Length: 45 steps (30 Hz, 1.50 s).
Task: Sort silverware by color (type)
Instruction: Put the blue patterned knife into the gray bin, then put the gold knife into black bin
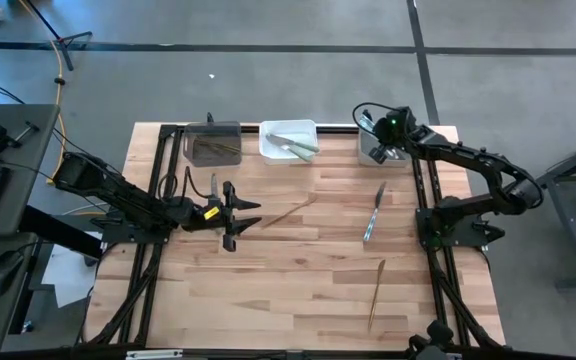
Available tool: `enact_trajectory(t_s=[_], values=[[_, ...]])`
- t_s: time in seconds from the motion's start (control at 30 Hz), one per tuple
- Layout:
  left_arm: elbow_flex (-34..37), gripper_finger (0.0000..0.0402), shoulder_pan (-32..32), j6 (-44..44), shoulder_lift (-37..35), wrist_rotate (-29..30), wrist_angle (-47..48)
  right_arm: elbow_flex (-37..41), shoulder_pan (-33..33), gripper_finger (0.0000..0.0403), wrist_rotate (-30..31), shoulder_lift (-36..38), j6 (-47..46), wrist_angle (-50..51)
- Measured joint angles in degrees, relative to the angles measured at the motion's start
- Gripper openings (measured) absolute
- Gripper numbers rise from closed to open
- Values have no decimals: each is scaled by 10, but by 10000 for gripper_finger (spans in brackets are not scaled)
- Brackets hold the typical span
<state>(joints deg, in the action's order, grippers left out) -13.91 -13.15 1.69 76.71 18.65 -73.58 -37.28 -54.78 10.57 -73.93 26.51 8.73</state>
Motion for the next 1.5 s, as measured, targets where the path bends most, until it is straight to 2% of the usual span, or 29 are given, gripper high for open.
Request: enact_trajectory(t_s=[0.57, 0.73, 0.83, 1.07, 1.3, 1.37, 1.5], values=[[0, 161, 0, 0, 0, 0, 0, 0, 0, 3, -4, -3, -25, 14], [0, 161, 0, 0, 0, 0, 1, 0, 0, 4, -10, -36, -26, 24], [0, 161, 0, -1, 0, 0, 3, 0, 0, 9, 17, -53, -26, 18], [0, 161, 0, 0, 0, 1, 10, -15, 1, 67, 55, -37, -42, 40], [0, 161, 18, -1, 0, 1, 56, -59, 32, 130, 57, 12, -58, 95], [0, 161, 24, -4, 0, 2, 71, -70, 53, 139, 52, 26, -75, 109], [0, 161, 35, -14, 0, 2, 109, -82, 110, 143, 1, 45, -112, 118]])
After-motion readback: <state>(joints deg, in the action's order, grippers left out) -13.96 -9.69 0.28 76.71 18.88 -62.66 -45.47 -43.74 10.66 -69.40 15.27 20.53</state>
